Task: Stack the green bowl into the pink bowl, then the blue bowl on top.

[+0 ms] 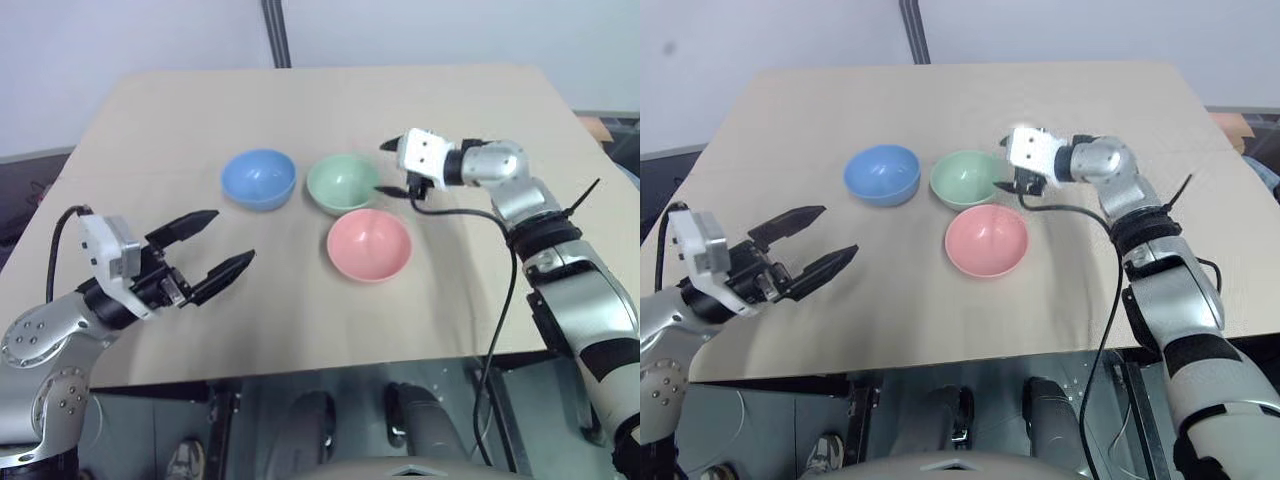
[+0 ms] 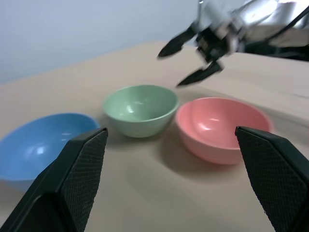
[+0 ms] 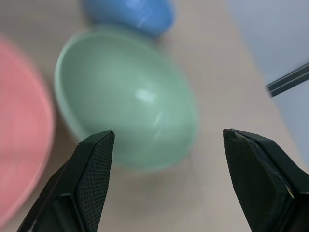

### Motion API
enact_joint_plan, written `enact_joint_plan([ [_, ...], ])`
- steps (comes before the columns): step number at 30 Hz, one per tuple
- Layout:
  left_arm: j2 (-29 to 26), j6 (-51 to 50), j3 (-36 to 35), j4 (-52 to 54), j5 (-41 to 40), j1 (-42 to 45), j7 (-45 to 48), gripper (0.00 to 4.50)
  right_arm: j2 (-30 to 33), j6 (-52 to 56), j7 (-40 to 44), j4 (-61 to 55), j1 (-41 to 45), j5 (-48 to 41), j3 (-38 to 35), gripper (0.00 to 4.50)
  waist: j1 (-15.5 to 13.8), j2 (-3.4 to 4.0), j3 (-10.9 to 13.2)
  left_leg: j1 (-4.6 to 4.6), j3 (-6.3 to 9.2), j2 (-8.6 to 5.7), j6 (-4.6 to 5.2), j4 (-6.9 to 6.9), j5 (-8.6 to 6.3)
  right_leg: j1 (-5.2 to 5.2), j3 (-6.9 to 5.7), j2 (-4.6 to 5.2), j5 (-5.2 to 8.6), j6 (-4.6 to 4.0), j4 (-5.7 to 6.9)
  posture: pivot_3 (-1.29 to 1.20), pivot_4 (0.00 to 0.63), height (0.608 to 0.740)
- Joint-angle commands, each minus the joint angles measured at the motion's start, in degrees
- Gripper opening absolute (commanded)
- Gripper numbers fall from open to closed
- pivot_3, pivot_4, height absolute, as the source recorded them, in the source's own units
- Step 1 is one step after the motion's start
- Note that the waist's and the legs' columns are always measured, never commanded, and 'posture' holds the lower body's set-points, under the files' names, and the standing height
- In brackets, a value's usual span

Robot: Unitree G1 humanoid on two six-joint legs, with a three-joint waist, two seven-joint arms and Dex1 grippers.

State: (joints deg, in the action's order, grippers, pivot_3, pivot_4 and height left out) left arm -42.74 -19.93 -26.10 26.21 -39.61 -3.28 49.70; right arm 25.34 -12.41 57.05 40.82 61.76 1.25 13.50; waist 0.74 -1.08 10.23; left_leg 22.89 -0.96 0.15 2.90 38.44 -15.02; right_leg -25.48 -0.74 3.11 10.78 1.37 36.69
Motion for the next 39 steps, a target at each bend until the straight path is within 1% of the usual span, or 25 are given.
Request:
enact_joint_plan([
  [1,-7.9,0.0,6.5,-4.3,11.2,9.3,-2.2,4.5,5.7,18.1,6.2,-25.3,-8.5,-13.6,-6.9,3.74,-0.9,0.0,0.0,0.0,0.17,-0.08,0.0,0.0,0.0,0.08,-0.1,-0.03,0.0,0.0,0.01,0.0,0.15,0.74],
  [2,-9.8,-0.6,8.7,-6.3,12.9,12.4,-1.7,4.5,6.9,22.5,5.8,-30.7,-11.0,-15.5,-8.0,3.74,-0.8,0.0,0.0,0.0,0.17,-0.08,0.0,0.0,0.0,0.08,-0.1,-0.03,0.0,0.0,0.01,0.0,0.15,0.74],
  [4,-14.0,0.6,17.8,-14.0,19.9,24.2,3.5,4.5,9.9,31.7,2.7,-44.4,-20.2,-20.2,-11.5,3.74,-0.9,0.04,0.0,-0.1,0.0,-0.06,0.01,-0.04,-0.01,0.08,-0.08,-0.08,0.0,0.01,-0.01,0.0,0.15,0.74],
  [6,-13.8,5.0,24.3,-21.0,25.4,33.6,8.3,4.5,10.9,37.9,-0.9,-53.6,-27.1,-23.7,-14.7,4.26,-0.9,0.07,0.0,-0.09,0.0,-0.09,0.01,-0.04,0.0,0.07,-0.1,-0.04,0.0,0.01,0.03,0.0,0.15,0.74],
  [7,-12.3,7.5,27.2,-24.7,28.0,38.0,10.1,4.5,11.3,40.0,-2.2,-57.5,-30.8,-24.4,-16.0,4.41,-2.2,-0.03,0.0,-0.13,-0.12,-0.07,0.02,-0.05,-0.01,0.06,-0.02,-0.06,0.0,0.02,-0.01,0.0,0.15,0.74],
  [8,-10.9,10.7,30.4,-29.8,30.4,42.9,11.8,4.5,12.0,43.4,-4.3,-62.4,-34.4,-25.4,-17.3,4.46,-2.0,-0.03,0.0,0.05,0.02,-0.16,0.01,0.01,0.0,0.11,-0.32,-0.19,0.02,0.03,-0.03,0.0,0.15,0.74],
  [10,-8.0,18.5,36.7,-40.1,36.9,51.2,14.0,4.5,11.4,47.6,-10.0,-69.9,-40.0,-25.5,-19.9,4.46,-1.7,-0.02,0.0,-0.01,-0.13,-0.14,0.02,0.04,-0.01,0.09,-0.07,-0.21,0.0,0.06,-0.02,0.0,0.15,0.74],
  [11,-6.2,22.2,38.8,-44.9,38.7,54.5,15.7,4.5,11.4,49.5,-12.6,-73.0,-42.3,-25.3,-21.0,4.46,-1.7,-0.05,0.0,-0.01,-0.22,-0.16,0.04,0.06,-0.01,0.09,-0.01,-0.2,0.01,0.08,-0.02,0.0,0.15,0.74],
  [14,-0.2,33.4,45.3,-58.8,44.8,63.2,19.0,4.5,12.5,53.0,-16.9,-80.8,-49.8,-24.6,-23.5,4.46,-1.3,-0.1,0.0,0.03,-0.33,-0.17,0.04,0.14,-0.01,0.09,-0.05,-0.27,0.02,0.1,-0.02,0.0,0.15,0.74],
  [18,5.7,45.1,50.3,-72.2,51.0,70.4,19.6,4.5,12.0,55.8,-22.4,-85.1,-52.6,-24.0,-25.1,4.46,-1.1,-0.16,0.1,0.03,-0.31,-0.06,0.05,0.16,-0.02,0.03,0.06,-0.34,0.02,0.13,-0.02,0.0,0.15,0.74],
  [20,9.1,49.8,53.1,-78.9,55.8,74.1,16.0,4.5,11.3,57.2,-25.5,-86.8,-53.3,-23.7,-25.6,4.46,-1.2,-0.22,0.1,0.08,-0.29,-0.06,0.05,0.19,-0.02,0.0,0.04,-0.37,0.05,0.17,0.02,0.0,0.15,0.74],
  [23,12.1,54.5,56.0,-86.3,61.3,77.7,11.7,4.5,11.0,58.5,-28.3,-88.9,-53.9,-23.6,-25.8,4.46,-1.3,-0.25,0.1,0.13,-0.26,-0.06,0.06,0.23,-0.03,-0.01,0.04,-0.39,0.11,0.31,0.02,0.0,0.15,0.74],
  [26,13.9,57.4,57.6,-90.7,64.4,79.8,10.1,3.6,11.2,59.1,-29.9,-90.7,-54.8,-23.6,-26.1,4.5,-1.2,-0.26,0.1,0.18,-0.21,-0.07,0.11,0.24,-0.05,-0.06,0.07,-0.37,0.09,0.34,0.0,0.0,0.15,0.74],
  [27,14.4,58.0,57.9,-91.8,65.2,80.4,9.4,3.38,11.3,59.2,-30.2,-91.1,-55.0,-23.7,-26.2,4.5,-1.3,-0.27,0.1,0.18,-0.21,-0.07,0.11,0.24,-0.05,-0.06,0.07,-0.37,0.1,0.34,0.0,0.0,0.15,0.74],
  [29,15.3,58.7,58.0,-93.6,66.1,81.3,8.8,2.61,11.4,59.3,-30.9,-91.7,-55.3,-23.6,-26.2,4.5,-1.4,-0.28,0.1,0.22,-0.21,-0.08,0.12,0.28,-0.06,-0.07,0.03,-0.37,0.09,0.36,0.0,0.0,0.15,0.74],
  [32,16.4,59.8,57.5,-95.0,66.6,81.9,8.6,1.22,11.7,59.0,-31.2,-92.2,-56.0,-23.5,-26.6,4.5,-1.4,-0.29,0.1,0.45,-0.17,-0.07,0.15,0.52,-0.08,-0.13,-0.1,-0.37,0.06,0.4,0.0,0.0,0.15,0.74],
  [33,16.7,59.9,57.2,-95.3,66.6,82.0,8.5,1.13,11.9,58.9,-31.2,-92.2,-56.1,-23.4,-26.6,4.5,-1.4,-0.28,0.1,0.55,-0.17,-0.06,0.19,0.65,-0.1,-0.16,-0.17,-0.37,0.04,0.41,0.01,0.0,0.15,0.74],
  [34,17.0,60.1,56.6,-95.3,66.0,82.0,8.9,0.43,12.0,58.7,-31.2,-92.2,-56.2,-23.4,-26.6,4.5,-1.4,-0.28,0.1,0.67,-0.14,-0.04,0.21,0.79,-0.11,-0.22,-0.22,-0.37,0.0,0.44,0.02,0.0,0.15,0.74],
  [35,17.1,60.8,55.4,-95.1,64.6,82.2,9.9,0.16,12.0,58.4,-31.3,-92.0,-56.2,-23.4,-26.5,4.5,-1.4,-0.29,0.1,0.72,-0.13,-0.04,0.21,0.85,-0.11,-0.23,-0.25,-0.36,-0.05,0.41,0.02,0.0,0.15,0.74],
  [39,16.5,62.1,50.2,-93.3,57.9,82.9,16.3,0.16,12.2,57.3,-31.0,-91.2,-56.5,-23.4,-26.6,4.5,-1.4,-0.29,0.1,0.81,-0.1,-0.06,0.23,0.96,-0.12,-0.24,-0.27,-0.34,-0.14,0.4,0.01,0.0,0.15,0.74],
])
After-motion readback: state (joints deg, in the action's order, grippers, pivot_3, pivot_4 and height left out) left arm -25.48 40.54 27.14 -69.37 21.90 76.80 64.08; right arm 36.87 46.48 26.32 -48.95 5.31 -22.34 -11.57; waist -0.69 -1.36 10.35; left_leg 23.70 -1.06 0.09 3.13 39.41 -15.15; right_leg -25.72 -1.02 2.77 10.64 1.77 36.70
